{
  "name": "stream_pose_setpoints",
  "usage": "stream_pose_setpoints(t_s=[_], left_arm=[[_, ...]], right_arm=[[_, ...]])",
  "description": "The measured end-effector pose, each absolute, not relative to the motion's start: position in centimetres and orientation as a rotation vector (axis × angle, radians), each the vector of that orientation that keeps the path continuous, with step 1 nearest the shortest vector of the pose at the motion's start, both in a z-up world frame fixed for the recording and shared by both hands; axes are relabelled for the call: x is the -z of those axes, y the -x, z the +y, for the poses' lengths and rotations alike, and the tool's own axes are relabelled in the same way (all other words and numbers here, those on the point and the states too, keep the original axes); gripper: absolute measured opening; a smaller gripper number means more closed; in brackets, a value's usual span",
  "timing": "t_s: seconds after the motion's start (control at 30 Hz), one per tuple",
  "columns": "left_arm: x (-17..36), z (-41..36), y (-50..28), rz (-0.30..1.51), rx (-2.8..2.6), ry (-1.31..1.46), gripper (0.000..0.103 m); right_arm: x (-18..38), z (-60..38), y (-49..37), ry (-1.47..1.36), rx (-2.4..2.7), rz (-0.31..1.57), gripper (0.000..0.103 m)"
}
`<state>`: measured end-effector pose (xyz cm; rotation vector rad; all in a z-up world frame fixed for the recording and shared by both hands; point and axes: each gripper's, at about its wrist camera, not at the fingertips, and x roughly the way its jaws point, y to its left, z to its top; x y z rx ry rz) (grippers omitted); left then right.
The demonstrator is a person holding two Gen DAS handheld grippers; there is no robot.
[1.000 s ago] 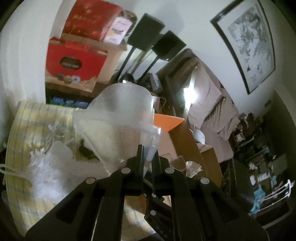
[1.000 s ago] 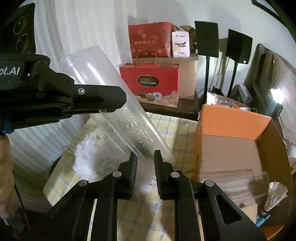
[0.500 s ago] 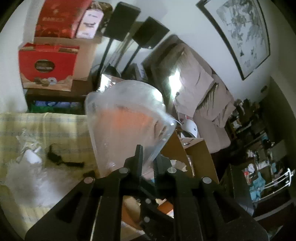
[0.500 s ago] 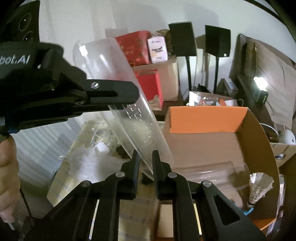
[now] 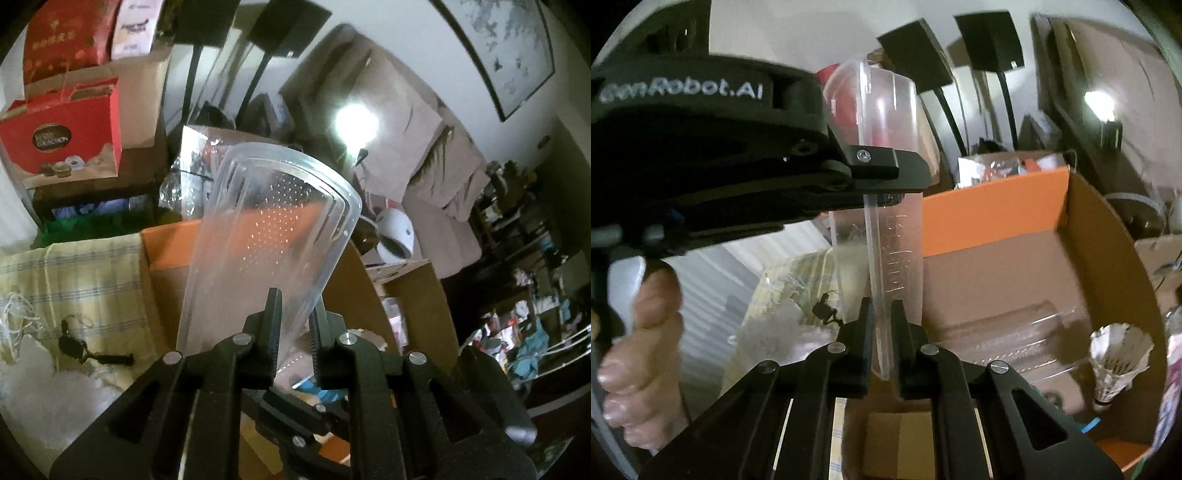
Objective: Organize objects
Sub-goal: 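Lower the clear bag into the orange box and open both grippers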
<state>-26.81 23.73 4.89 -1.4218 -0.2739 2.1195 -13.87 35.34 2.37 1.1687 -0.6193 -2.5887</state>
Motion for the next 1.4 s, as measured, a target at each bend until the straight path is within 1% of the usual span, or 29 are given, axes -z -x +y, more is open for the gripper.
stream_pose_setpoints(t_s=[0.13, 0.2, 0.23, 0.27, 0.4, 0.6, 0.73, 0.9, 1.07, 1.13, 1.27, 1.33, 1.4], left_arm=[[-3.5, 24.8, 28.0, -0.267, -2.067, 1.47, 0.018], [-3.1, 24.6, 28.1, -0.288, -2.05, 1.472, 0.026], [-2.9, 24.5, 27.9, -0.285, -2.044, 1.467, 0.032], [-2.8, 24.4, 27.8, -0.281, -2.043, 1.465, 0.034], [-2.8, 23.2, 27.2, -0.276, -2.032, 1.443, 0.035], [-2.4, 19.7, 26.1, -0.319, -2.052, 1.425, 0.037], [-1.8, 17.5, 25.4, -0.36, -2.043, 1.422, 0.038], [-1.1, 15.6, 24.6, -0.379, -2.066, 1.412, 0.038], [-0.4, 14.5, 24.0, -0.387, -2.069, 1.415, 0.038], [-0.2, 14.4, 23.7, -0.379, -2.071, 1.416, 0.038], [-0.1, 14.1, 23.0, -0.355, -2.088, 1.407, 0.043], [-0.1, 13.8, 22.8, -0.347, -2.094, 1.405, 0.043], [-0.1, 13.4, 22.6, -0.342, -2.102, 1.405, 0.044]], right_arm=[[-1.1, 37.1, 14.7, -1.192, 2.517, -0.776, 0.008], [-0.3, 38.0, 14.9, -1.208, 2.485, -0.856, 0.006], [0.1, 38.4, 15.0, -1.22, 2.479, -0.885, 0.006], [0.7, 39.0, 15.2, -1.233, 2.463, -0.925, 0.006], [2.7, 40.5, 15.5, -1.282, 2.407, -1.054, 0.005], [4.5, 41.5, 15.2, -1.326, 2.344, -1.247, 0.005], [5.9, 42.3, 14.9, -1.293, 2.233, -1.459, 0.005], [6.2, 43.9, 14.2, -1.196, 2.161, -1.683, 0.005], [5.7, 45.1, 12.9, -1.132, 2.24, -1.792, 0.005], [5.9, 45.5, 12.2, -1.09, 2.249, -1.87, 0.005], [6.6, 45.6, 12.2, -1.041, 2.237, -2.0, 0.007], [7.0, 45.1, 12.7, -1.061, 2.226, -2.011, 0.008], [6.9, 44.4, 13.5, -1.095, 2.226, -1.985, 0.008]])
